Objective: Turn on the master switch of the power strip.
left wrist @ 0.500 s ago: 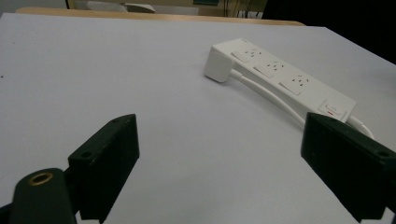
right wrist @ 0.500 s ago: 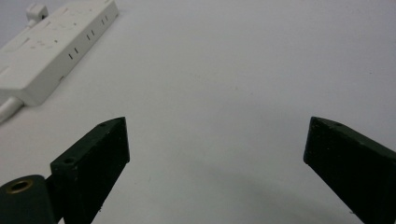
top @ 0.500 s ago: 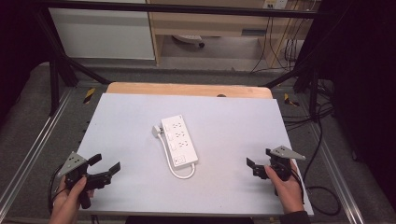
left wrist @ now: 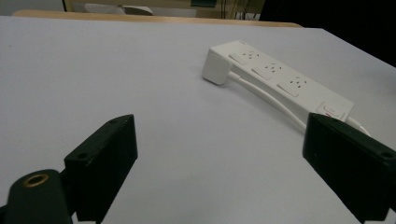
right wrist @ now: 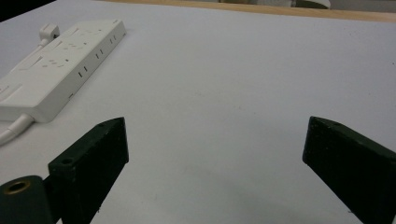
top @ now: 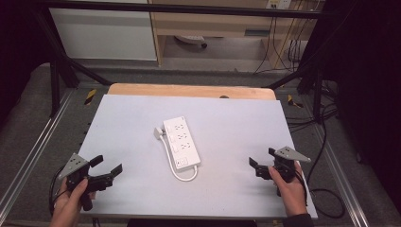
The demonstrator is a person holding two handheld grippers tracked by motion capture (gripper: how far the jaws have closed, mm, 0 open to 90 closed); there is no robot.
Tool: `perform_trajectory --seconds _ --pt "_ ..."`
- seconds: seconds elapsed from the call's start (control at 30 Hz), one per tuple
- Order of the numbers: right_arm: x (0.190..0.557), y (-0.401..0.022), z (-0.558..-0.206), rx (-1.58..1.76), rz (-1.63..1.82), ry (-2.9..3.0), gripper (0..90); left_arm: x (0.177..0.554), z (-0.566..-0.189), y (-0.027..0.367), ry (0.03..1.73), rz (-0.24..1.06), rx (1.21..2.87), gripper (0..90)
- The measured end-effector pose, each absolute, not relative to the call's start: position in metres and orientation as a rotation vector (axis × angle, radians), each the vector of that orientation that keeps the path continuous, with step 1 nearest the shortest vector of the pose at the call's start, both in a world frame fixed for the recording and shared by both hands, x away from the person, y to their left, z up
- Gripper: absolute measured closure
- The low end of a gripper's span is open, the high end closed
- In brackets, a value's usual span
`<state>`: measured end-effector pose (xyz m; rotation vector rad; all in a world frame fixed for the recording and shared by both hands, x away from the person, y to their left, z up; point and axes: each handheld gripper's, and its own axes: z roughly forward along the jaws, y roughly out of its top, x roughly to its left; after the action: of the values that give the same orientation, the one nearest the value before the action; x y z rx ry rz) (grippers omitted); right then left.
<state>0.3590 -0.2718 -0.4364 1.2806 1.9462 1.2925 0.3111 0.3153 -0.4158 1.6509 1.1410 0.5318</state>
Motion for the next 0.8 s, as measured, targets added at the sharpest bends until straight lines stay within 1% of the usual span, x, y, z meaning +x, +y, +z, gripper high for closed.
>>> perform_trajectory --seconds 0.13,0.47,0.8 --pt "0.358 -0.27 -0.435 1.28 1.307 1.942 5.1 0.311 -0.416 0.315 1.141 0.53 1.65 10.1" --pt "0.354 -0.264 -0.426 1.244 1.374 1.913 4.5 0.313 -0.416 0.315 1.145 0.528 1.648 9.9" --pt "0.35 -0.262 -0.422 1.242 1.36 1.902 4.2 0.312 -0.416 0.314 1.132 0.536 1.662 9.2"
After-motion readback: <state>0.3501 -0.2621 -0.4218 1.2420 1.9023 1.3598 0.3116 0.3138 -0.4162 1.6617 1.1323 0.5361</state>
